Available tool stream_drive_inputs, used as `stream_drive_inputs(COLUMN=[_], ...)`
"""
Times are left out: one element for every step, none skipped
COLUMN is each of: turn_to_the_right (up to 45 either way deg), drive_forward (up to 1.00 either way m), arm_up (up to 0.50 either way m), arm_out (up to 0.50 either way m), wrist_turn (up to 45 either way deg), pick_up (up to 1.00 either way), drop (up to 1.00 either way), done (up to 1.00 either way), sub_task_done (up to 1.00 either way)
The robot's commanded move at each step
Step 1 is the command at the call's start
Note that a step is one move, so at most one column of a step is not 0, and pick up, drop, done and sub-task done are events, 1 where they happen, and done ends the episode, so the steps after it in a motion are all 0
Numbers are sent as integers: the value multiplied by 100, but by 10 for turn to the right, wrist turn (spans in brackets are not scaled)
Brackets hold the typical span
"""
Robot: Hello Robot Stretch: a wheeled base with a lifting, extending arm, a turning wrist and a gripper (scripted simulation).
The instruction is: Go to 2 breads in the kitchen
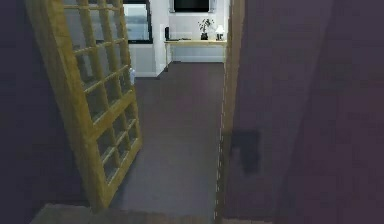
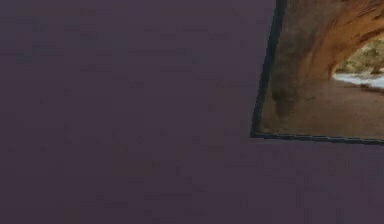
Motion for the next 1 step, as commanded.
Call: stream_drive_inputs(turn_to_the_right=[0], drive_forward=[30], arm_up=[0], arm_out=[0], wrist_turn=[0], pick_up=[0], drop=[0], done=[0], sub_task_done=[0])
